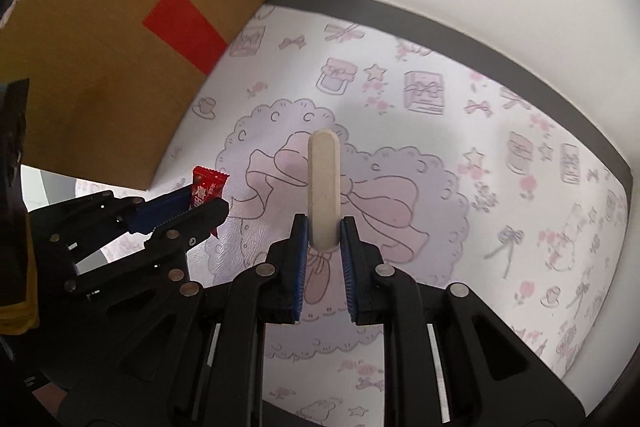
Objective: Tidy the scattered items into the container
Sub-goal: 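Grasp the cream wooden stick with the right gripper while the left holds the candy, then carry the candy and stick into the box and open both grippers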
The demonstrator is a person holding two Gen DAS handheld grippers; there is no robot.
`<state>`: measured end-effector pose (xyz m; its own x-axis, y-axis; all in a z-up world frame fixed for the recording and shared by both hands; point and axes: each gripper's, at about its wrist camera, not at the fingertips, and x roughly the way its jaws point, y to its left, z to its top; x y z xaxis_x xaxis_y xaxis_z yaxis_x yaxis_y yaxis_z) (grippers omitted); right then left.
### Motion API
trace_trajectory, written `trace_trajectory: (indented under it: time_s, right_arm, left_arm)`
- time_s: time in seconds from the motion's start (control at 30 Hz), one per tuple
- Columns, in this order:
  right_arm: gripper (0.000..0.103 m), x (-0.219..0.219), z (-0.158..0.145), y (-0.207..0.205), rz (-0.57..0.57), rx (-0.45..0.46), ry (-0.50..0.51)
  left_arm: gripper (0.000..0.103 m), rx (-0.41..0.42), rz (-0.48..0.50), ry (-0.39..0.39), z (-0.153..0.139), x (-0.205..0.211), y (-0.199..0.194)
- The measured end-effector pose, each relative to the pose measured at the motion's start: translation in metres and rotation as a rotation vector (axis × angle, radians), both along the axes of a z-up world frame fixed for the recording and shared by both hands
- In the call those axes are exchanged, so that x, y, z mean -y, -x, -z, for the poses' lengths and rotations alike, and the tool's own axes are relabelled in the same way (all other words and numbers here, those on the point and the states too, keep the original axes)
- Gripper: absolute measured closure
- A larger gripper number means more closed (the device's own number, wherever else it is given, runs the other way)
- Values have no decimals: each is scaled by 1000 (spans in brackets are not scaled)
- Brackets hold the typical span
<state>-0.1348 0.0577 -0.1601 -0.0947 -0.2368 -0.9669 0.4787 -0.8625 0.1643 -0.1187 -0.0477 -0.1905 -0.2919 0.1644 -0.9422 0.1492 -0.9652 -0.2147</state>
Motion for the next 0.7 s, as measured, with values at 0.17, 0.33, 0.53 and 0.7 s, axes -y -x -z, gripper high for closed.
trace_trajectory:
  time_s: [0.17,0.33,0.53,0.7]
  right_arm:
    - [87,-4,-24,-14,31,-38,24]
    - [87,-15,-44,-28,55,-74,57]
    - [87,-21,-70,-35,78,-125,101]
    - [87,-23,-97,-37,86,-172,137]
  left_arm:
    - [85,-51,31,27,-22,-6,-9]
    - [85,-93,37,51,-43,-5,-18]
    - [85,-150,54,71,-71,-6,-26]
    - [85,-193,52,73,-96,-2,-33]
